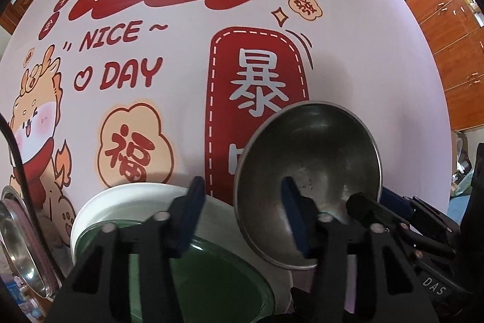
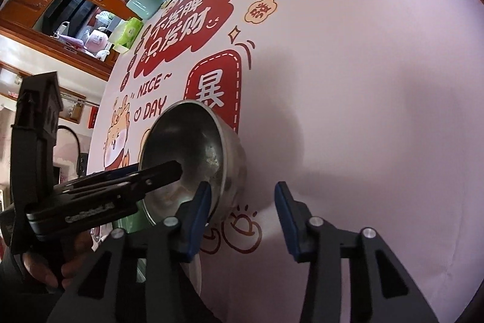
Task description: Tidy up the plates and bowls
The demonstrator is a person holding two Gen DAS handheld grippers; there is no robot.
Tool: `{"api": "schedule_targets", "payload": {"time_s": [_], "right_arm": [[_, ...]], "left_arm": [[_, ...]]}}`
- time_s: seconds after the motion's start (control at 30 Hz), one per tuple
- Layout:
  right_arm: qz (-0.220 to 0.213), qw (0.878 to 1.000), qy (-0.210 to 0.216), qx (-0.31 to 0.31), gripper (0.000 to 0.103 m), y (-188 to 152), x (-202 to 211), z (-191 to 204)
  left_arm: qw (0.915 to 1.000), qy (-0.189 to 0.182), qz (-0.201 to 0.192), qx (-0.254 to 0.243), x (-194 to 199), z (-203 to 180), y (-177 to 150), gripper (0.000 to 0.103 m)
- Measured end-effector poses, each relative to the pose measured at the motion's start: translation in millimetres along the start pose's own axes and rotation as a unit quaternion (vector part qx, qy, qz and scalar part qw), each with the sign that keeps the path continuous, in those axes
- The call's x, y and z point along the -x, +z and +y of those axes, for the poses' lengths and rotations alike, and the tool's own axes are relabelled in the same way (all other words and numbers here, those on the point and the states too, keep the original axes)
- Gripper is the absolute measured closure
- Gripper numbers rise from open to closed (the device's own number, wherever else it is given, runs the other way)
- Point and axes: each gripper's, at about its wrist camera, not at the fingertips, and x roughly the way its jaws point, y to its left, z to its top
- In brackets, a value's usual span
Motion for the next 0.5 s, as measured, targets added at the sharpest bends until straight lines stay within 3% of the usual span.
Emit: {"api": "schedule_targets", "payload": {"time_s": [0.03,0.07,0.17,0.5], "right_arm": [[0.001,1.000,-0.002,0.001,0.076,0.2,-0.6,0.6],[0.004,1.000,-0.005,0.000,0.080,0.4,-1.5,0.4],[0.003,1.000,0.002,-0.003,0.081,1.0,-1.9,-0.7],[0.002,1.000,0.001,0.000,0.089,0.8,-1.6,0.6]], "left_arm": [[1.0000,0.003,0.003,-0.001,-1.6,-1.1,0.3,0.062],[0.9999,0.006,0.007,-0.004,-3.4,-2.2,0.8,0.074],[0.9999,-0.006,0.014,-0.006,-6.3,-4.7,1.0,0.085],[0.9998,-0.013,0.013,-0.012,-3.8,-8.0,2.0,0.090]]}}
